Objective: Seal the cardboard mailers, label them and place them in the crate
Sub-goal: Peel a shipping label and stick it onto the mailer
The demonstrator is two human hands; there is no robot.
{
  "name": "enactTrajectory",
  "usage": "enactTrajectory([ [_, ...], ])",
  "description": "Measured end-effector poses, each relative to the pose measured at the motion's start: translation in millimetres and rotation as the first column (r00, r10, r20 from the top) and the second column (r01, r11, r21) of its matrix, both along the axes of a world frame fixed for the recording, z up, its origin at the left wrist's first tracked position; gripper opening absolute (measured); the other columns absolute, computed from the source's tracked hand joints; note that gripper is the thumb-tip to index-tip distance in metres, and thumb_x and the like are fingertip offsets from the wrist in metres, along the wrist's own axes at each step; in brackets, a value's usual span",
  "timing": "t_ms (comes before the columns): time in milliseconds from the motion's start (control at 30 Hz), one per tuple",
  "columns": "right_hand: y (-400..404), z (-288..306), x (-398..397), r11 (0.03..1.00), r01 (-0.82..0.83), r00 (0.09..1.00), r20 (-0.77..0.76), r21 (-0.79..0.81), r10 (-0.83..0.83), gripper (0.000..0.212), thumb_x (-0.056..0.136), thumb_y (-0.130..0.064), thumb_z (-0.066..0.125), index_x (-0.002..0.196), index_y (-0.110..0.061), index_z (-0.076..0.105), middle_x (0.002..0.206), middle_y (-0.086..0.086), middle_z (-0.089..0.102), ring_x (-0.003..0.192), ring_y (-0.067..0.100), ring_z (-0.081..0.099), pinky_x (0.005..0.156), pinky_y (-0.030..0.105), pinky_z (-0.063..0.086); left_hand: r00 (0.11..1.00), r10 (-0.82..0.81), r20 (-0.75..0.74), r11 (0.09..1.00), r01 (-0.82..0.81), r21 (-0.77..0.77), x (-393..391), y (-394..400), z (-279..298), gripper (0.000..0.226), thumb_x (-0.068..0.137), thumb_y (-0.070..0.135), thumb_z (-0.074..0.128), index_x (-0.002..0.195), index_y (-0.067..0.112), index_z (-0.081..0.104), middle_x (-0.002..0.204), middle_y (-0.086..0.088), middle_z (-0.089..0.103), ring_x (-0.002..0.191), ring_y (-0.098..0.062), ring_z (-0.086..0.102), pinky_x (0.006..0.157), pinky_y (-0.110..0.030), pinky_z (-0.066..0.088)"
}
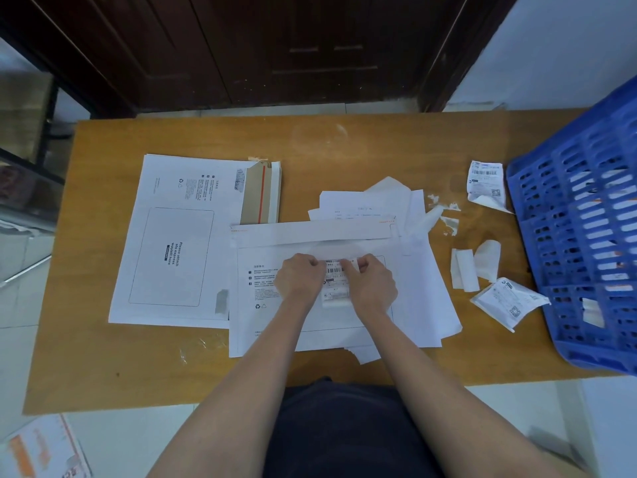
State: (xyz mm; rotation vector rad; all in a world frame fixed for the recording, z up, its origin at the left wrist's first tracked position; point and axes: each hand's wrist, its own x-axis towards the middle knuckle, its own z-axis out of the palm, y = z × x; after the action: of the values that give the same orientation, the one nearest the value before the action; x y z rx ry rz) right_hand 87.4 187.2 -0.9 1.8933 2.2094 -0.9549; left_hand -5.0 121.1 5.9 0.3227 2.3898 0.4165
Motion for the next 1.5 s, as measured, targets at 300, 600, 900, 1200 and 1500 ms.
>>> enactTrajectory([
  [300,10,-5,-3,0.997,0.026,0.999,0.034,-0.069,-0.023,0.042,0.084,-0.051,0.06,0.061,-0.023,0.04,0.056,-0.009,0.042,0.05,0.011,0.04,0.047,0.023,0.028,0.999,-0.035,-0.037,0.999,0.034,-0.03,-1,3,-5,0.021,0.089,0.03,0.054,0.088,0.022,0.074,0.082,-0.001,0.068,0.076,-0.025,0.064,0.058,-0.023,0.043],
  [600,26,2,2,0.985,-0.172,0.949,0.265,-0.012,0.169,0.061,0.074,-0.078,0.049,0.062,-0.018,0.053,0.056,-0.004,0.053,0.051,0.015,0.051,0.047,0.021,0.029,0.99,-0.122,-0.068,0.986,0.113,-0.123,-6,3,-7,0.03,0.09,0.039,0.053,0.088,0.016,0.073,0.09,-0.005,0.07,0.084,-0.028,0.066,0.065,-0.026,0.047],
  [900,28,5,-1,0.953,-0.301,0.901,0.315,-0.038,0.297,0.056,0.083,-0.072,0.042,0.08,-0.017,0.055,0.063,-0.004,0.047,0.068,0.018,0.055,0.057,0.024,0.034,0.984,-0.161,-0.072,0.98,0.15,-0.134,-7,0,-11,0.052,0.084,0.062,0.056,0.087,0.011,0.069,0.085,-0.005,0.069,0.081,-0.025,0.067,0.062,-0.027,0.048],
  [1200,29,5,-5,0.958,-0.284,0.899,0.336,-0.043,0.282,0.064,0.072,-0.083,0.045,0.067,-0.019,0.049,0.064,-0.004,0.052,0.064,0.016,0.055,0.061,0.026,0.039,0.958,-0.251,-0.137,0.951,0.218,-0.22,-5,1,-14,0.053,0.092,0.059,0.045,0.1,0.014,0.071,0.097,-0.008,0.068,0.09,-0.028,0.066,0.07,-0.031,0.053],
  [1500,43,-4,6,0.983,-0.051,0.991,0.114,-0.174,0.071,0.05,0.082,-0.061,0.057,0.057,-0.018,0.055,0.057,-0.003,0.056,0.055,0.015,0.054,0.052,0.022,0.032,0.972,-0.216,-0.089,0.957,0.192,-0.218,-11,0,-11,0.046,0.094,0.054,0.047,0.086,0.017,0.073,0.085,-0.004,0.069,0.079,-0.024,0.065,0.063,-0.025,0.044],
])
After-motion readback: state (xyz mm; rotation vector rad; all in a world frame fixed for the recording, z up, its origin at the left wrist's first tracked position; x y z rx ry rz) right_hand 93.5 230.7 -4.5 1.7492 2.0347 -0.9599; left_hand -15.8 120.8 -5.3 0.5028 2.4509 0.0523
